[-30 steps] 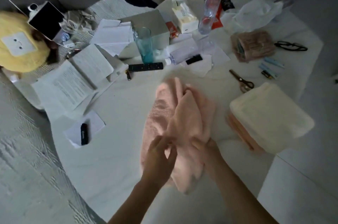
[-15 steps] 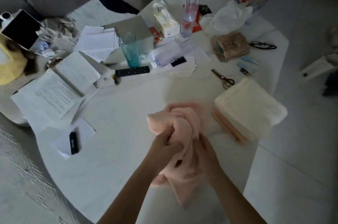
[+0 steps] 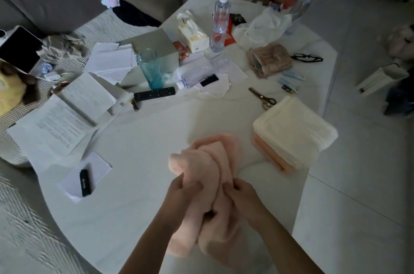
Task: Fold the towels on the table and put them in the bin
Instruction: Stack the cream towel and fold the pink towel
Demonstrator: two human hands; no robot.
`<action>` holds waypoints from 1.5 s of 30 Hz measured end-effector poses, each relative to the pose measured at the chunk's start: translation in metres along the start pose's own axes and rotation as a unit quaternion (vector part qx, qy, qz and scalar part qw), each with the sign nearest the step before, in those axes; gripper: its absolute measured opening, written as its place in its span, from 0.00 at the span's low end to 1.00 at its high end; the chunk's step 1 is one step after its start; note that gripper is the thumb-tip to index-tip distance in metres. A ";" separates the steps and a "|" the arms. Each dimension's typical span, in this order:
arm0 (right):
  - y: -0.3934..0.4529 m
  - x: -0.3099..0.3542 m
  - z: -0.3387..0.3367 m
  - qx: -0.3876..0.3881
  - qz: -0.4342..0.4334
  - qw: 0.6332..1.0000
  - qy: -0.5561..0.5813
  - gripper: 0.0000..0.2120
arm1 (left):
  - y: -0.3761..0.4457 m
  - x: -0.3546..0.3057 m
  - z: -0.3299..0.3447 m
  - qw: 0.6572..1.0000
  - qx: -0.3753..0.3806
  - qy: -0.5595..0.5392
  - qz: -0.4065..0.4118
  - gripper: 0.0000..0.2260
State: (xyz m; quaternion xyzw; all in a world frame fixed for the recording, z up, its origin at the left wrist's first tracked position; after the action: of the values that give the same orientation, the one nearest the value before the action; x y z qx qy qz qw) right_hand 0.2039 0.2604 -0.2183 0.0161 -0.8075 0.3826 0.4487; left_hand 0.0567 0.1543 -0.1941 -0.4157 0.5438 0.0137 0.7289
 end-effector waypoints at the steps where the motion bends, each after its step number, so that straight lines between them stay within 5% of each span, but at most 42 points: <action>1: 0.000 0.005 -0.004 -0.008 -0.013 1.000 -0.008 0.11 | 0.000 -0.007 -0.009 0.999 -0.029 0.010 0.026 0.11; 4: 0.001 0.022 -0.030 -0.058 -0.031 0.982 0.175 0.13 | -0.006 -0.031 -0.059 0.985 -0.134 -0.036 0.103 0.12; 7: 0.004 0.032 -0.053 -0.001 -0.036 0.894 0.446 0.18 | -0.008 -0.031 -0.136 0.957 -0.250 -0.083 0.122 0.15; 10: 0.010 0.004 -0.058 -0.070 -0.016 0.977 0.201 0.14 | -0.001 -0.011 -0.164 0.952 -0.298 0.053 0.041 0.24; 13: 0.015 -0.036 -0.051 -0.126 0.041 0.991 -0.020 0.07 | 0.012 0.018 -0.145 0.927 -0.265 0.264 -0.032 0.30; 17: 0.009 -0.060 -0.035 -0.089 0.091 0.990 -0.054 0.10 | 0.013 -0.004 -0.122 0.876 -0.293 0.381 0.032 0.09; 20: 0.002 -0.056 -0.029 -0.074 0.080 0.993 -0.052 0.12 | 0.025 -0.026 -0.096 0.908 -0.223 0.341 0.094 0.19; 22: -0.002 -0.054 -0.026 -0.039 0.078 0.995 -0.036 0.12 | 0.035 -0.026 -0.082 0.935 -0.161 0.310 0.058 0.11; 23: -0.004 -0.054 -0.023 -0.013 0.081 0.996 -0.016 0.10 | 0.041 -0.020 -0.077 0.936 -0.137 0.324 0.024 0.18; 25: -0.007 -0.048 -0.023 0.014 0.077 0.997 0.008 0.05 | 0.043 -0.012 -0.066 0.905 -0.083 0.417 -0.018 0.39; 26: -0.006 -0.039 -0.030 -0.006 0.057 0.998 0.006 0.04 | 0.043 -0.009 -0.065 0.877 -0.073 0.474 -0.027 0.40; 28: 0.002 -0.010 -0.054 -0.080 0.000 0.995 0.063 0.05 | 0.040 -0.005 -0.061 0.823 -0.027 0.565 -0.037 0.25; 30: 0.009 0.026 -0.073 -0.104 -0.036 0.974 0.199 0.11 | 0.031 0.001 -0.054 0.809 0.042 0.584 -0.047 0.17; 33: 0.016 0.059 -0.099 -0.138 -0.083 0.949 0.271 0.11 | 0.023 -0.012 -0.043 0.811 0.032 0.580 0.063 0.18; 36: 0.014 0.047 -0.105 -0.206 -0.119 0.962 0.135 0.13 | 0.008 -0.035 -0.047 0.908 -0.026 0.388 0.156 0.15; 39: 0.011 -0.046 -0.072 -0.213 0.045 0.969 0.116 0.11 | 0.009 -0.028 -0.053 0.970 -0.039 0.232 0.062 0.08; 41: -0.004 -0.101 -0.035 -0.178 0.182 0.961 0.112 0.16 | 0.009 -0.010 -0.047 0.969 0.010 0.244 -0.016 0.17; 43: -0.010 -0.116 -0.016 -0.189 0.202 0.951 0.137 0.25 | 0.005 0.015 -0.051 0.956 0.021 0.268 -0.120 0.29; 45: -0.010 -0.110 -0.008 -0.199 0.196 0.943 0.183 0.28 | -0.001 0.041 -0.057 0.948 0.026 0.237 -0.211 0.30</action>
State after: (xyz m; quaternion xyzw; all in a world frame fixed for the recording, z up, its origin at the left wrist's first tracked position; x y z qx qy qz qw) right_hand 0.2786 0.2239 -0.2911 -0.3020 -0.7586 0.2909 0.4988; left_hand 0.0296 0.1010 -0.2304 -0.4930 0.6005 -0.2539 0.5761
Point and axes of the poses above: each hand's wrist, its own y-axis towards the middle knuckle, its own z-axis out of the palm, x = y × z, the point moved 9 cm from there along y, towards the middle knuckle, and after that the axes turned 5 degrees about -x, right-handed, at the moved point
